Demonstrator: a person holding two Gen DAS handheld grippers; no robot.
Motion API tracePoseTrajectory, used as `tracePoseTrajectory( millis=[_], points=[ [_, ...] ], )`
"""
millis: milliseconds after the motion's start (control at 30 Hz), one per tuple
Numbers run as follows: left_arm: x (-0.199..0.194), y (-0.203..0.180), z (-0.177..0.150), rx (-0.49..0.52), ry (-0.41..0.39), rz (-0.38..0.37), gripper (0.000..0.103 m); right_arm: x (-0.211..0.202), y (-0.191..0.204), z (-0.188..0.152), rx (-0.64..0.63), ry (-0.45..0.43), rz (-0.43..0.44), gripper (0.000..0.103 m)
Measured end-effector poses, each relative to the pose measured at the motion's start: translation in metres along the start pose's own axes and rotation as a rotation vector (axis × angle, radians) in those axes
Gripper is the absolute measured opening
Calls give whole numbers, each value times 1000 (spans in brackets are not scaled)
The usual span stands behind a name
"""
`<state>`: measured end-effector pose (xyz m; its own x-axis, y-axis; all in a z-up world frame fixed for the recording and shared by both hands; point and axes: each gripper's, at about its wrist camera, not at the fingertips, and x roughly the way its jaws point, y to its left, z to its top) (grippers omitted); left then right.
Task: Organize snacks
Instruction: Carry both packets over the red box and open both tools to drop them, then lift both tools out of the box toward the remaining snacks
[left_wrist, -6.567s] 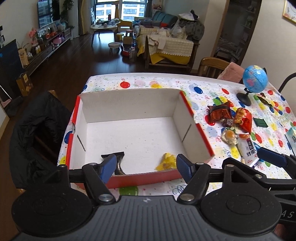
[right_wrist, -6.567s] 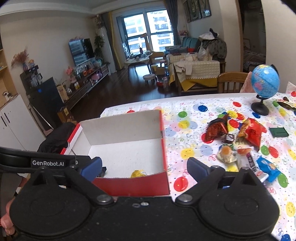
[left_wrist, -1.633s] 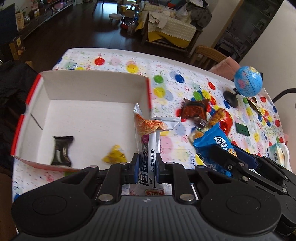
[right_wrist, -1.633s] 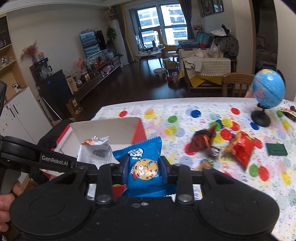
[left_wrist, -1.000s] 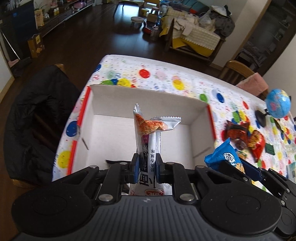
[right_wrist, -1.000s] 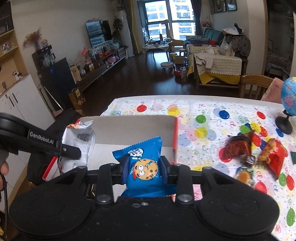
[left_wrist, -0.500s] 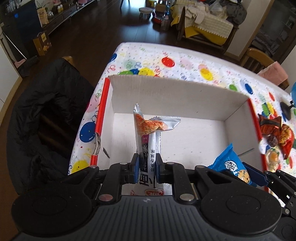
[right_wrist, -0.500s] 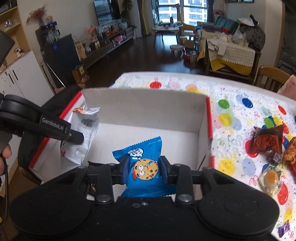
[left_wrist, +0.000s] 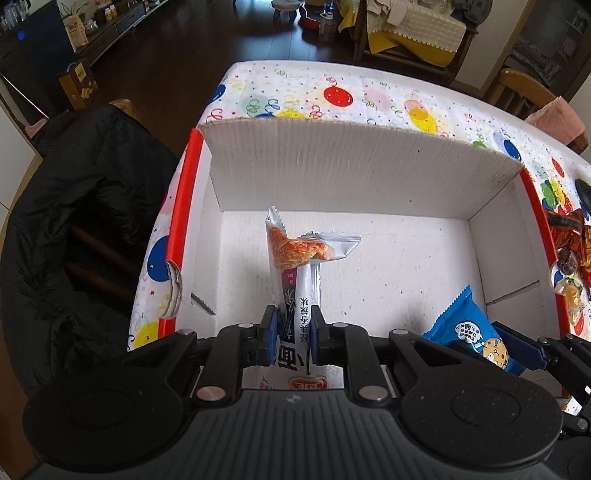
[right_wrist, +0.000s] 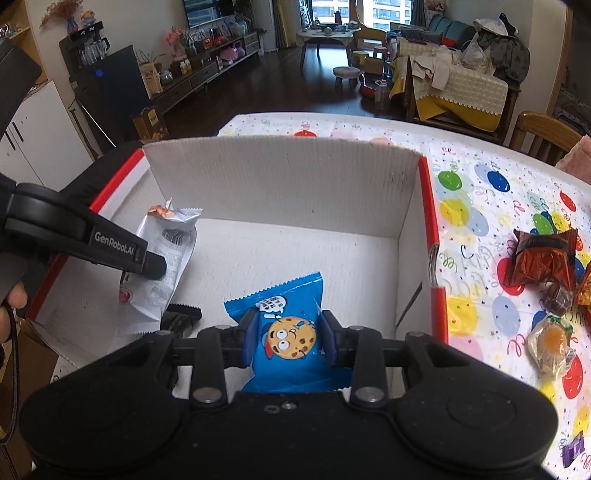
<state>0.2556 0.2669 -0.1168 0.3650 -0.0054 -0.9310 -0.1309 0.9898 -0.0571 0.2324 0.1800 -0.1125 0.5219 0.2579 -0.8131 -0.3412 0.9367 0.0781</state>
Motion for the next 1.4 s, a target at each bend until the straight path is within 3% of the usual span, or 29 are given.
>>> tracePoseTrajectory(
  millis=[367, 533, 900, 1200, 1400],
  points=[
    [-10, 1, -6, -12, -7, -34, 30, -13, -3, -3, 23, -17, 5, 41],
    [-25, -1, -12, -13, -43, -43, 58, -25, -3, -4, 39, -39, 6, 52],
    [-61, -7, -26, 2, -102, -79, 62, -63, -9, -9, 71, -123, 21, 82],
    [-96, -18, -45, 33, -172, -117, 68, -99, -8, -20, 65, -203, 32, 93],
    [-117, -27, -56, 43, -206, -164, 79, -123, -17, -32, 84, -261, 25, 96]
  ],
)
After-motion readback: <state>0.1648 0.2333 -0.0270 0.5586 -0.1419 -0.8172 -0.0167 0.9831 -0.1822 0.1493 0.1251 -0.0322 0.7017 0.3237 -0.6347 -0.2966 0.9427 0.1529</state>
